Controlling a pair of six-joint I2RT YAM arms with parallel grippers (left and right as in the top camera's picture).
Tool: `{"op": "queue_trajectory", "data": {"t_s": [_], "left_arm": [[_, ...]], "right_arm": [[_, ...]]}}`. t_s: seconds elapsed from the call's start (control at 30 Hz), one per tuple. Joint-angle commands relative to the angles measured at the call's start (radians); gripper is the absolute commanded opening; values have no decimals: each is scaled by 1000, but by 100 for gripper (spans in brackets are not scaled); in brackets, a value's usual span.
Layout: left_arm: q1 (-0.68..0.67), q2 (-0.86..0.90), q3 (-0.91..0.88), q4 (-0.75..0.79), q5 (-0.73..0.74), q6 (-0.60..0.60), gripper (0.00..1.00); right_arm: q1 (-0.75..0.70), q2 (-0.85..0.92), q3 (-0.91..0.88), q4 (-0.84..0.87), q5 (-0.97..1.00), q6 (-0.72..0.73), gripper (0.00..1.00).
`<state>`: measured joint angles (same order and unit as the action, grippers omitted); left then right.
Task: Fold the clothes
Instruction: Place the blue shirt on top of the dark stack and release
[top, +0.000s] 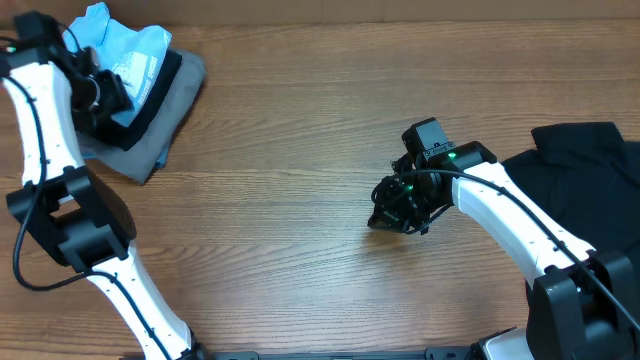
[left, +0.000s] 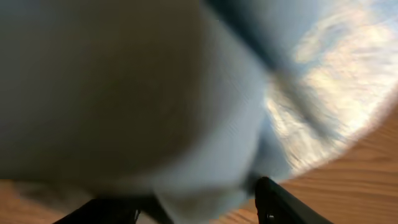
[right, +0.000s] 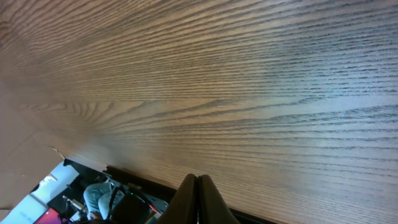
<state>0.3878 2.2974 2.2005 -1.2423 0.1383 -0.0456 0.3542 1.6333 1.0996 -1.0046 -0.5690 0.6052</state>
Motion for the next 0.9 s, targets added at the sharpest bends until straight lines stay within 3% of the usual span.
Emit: {"op": "queue_trajectory", "data": {"t_s": [0.0,0.17,0.5,0.77,0.8,0.83,0.87], "left_arm": [[-5,-29,-64,29,-40,24,54],[-6,-29,-58,18,11,24,5],[0,-66,32,-68,252,24,4],[-1,-94,42,-114,311,20,11],[-1,-94,42,-122,312,21,14],[-1,-94,42,-135,312,21,34],[-1,-94,42,-143,315,21,43]], "right_arm": [[0,-12,15,3,6,-8,4],[0,-12,15,4,6,-8,4],[-3,-12,15,5,6,-12,4],[-3,-12,15,11,10,-32,4],[-3,-12,15,11,10,-34,4],[-3,-12,15,12,10,-34,5],[-3,-12,15,11,10,-34,5]]}}
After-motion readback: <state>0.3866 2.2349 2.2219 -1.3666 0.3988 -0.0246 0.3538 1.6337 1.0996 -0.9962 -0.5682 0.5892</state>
